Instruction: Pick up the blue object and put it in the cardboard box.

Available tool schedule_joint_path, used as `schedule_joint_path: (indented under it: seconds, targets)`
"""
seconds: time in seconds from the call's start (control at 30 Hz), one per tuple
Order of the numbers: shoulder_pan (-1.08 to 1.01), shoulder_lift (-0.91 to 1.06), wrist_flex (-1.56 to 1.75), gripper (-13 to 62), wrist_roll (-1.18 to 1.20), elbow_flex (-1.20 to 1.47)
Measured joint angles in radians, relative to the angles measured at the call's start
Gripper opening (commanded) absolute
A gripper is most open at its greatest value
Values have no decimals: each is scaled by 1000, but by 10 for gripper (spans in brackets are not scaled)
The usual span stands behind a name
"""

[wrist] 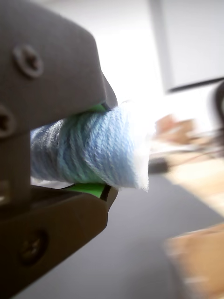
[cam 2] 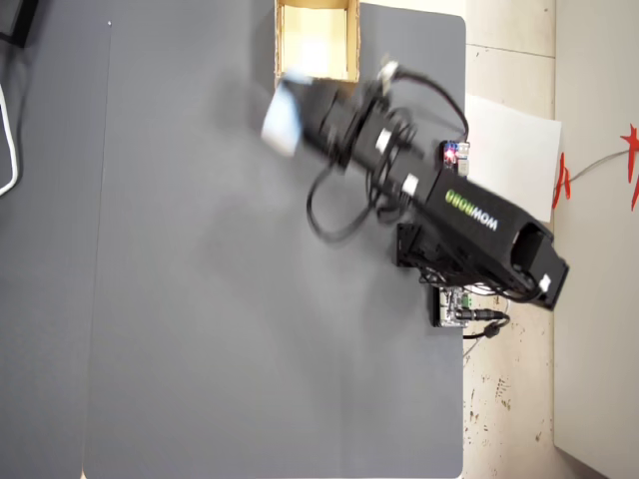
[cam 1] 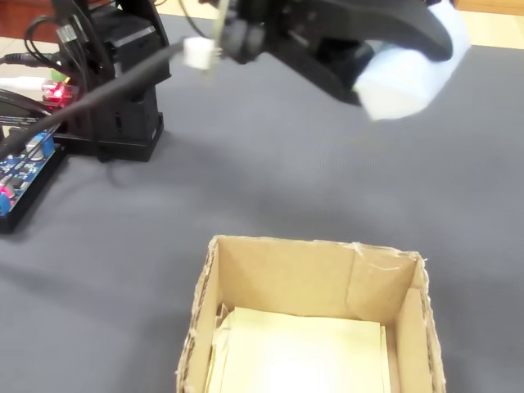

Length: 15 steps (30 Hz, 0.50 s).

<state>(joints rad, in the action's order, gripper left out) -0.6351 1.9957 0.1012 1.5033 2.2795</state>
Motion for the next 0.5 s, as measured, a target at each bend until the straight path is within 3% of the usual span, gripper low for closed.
schedule_joint_path:
  seconds: [0.27,0.5]
  targets:
    - [-173,-112,-34,121,-43,-63]
    - [-265,-229,-291,121,-149,-176]
